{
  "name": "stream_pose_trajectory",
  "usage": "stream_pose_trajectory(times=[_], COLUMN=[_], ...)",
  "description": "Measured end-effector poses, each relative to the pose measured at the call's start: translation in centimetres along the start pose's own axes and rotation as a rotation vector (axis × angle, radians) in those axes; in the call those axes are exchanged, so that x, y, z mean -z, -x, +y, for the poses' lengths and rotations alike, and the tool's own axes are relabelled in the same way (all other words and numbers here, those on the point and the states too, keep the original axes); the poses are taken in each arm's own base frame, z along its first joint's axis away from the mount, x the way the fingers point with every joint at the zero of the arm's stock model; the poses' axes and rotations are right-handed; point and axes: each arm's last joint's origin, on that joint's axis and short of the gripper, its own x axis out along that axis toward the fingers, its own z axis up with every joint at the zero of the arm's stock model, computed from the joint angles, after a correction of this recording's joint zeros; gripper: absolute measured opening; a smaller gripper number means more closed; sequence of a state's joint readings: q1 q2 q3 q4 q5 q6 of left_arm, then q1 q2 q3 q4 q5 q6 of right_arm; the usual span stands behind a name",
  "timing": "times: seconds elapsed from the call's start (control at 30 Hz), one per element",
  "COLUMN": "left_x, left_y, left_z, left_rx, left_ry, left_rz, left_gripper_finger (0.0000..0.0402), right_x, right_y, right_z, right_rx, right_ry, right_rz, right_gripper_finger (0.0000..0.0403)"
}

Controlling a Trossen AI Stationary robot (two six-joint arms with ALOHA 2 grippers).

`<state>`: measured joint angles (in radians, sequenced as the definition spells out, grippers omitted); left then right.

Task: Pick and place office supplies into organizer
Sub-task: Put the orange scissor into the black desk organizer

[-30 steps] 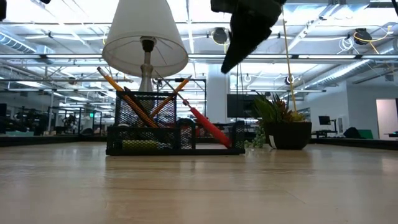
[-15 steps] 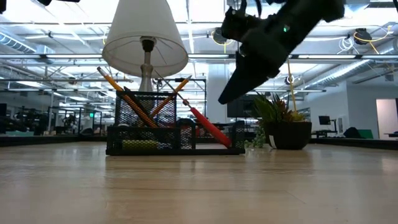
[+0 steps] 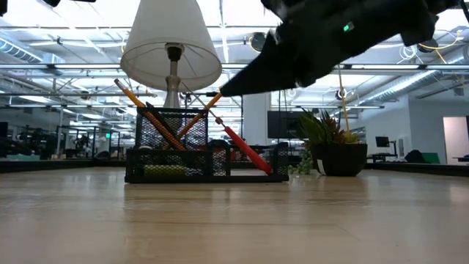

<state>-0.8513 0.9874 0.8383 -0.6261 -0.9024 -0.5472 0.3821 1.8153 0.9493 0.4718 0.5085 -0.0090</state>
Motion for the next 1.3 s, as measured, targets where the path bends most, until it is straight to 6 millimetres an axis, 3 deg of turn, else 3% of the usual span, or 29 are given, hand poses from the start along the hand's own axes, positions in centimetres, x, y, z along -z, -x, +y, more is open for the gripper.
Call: stream_pose_trajectory(times=[0.1, 0.2, 0.3, 0.43, 0.57, 0.83, 1.13, 1.3], left_x=[0.0, 0.0, 0.0, 0.0, 0.1, 0.2, 0.3, 0.3], left_y=[0.0, 0.0, 0.0, 0.0, 0.0, -0.1, -0.1, -0.1], left_z=[0.0, 0.0, 0.0, 0.0, -0.1, -0.3, -0.3, -0.3], left_rx=[0.000, -0.002, -0.005, -0.002, 0.010, 0.041, 0.045, 0.047], left_ry=[0.004, -0.007, -0.008, -0.005, -0.001, -0.006, -0.006, -0.002], left_rz=[0.000, -0.001, -0.002, 0.000, 0.008, 0.037, 0.040, 0.041], left_gripper_finger=[0.0216, 0.0216, 0.0216, 0.0216, 0.0216, 0.0216, 0.0216, 0.0216], right_x=[0.4, 0.5, 0.7, 1.9, 1.8, -0.1, 0.8, 2.5], right_y=[0.0, -0.5, -2.0, -4.5, -5.7, -4.9, -4.9, -4.8], right_z=[0.0, 0.2, 0.7, 1.8, 2.5, 4.4, 3.4, 3.0], right_rx=[0.194, 0.238, 0.256, 0.320, 0.438, 0.449, 0.512, 0.483], right_ry=[0.003, 0.016, 0.002, 0.103, 0.166, 0.165, 0.210, 0.200], right_rz=[0.017, 0.027, 0.061, 0.209, 0.289, 0.224, 0.291, 0.335], right_gripper_finger=[0.0136, 0.0134, 0.0143, 0.0159, 0.0173, 0.0193, 0.0191, 0.0193])
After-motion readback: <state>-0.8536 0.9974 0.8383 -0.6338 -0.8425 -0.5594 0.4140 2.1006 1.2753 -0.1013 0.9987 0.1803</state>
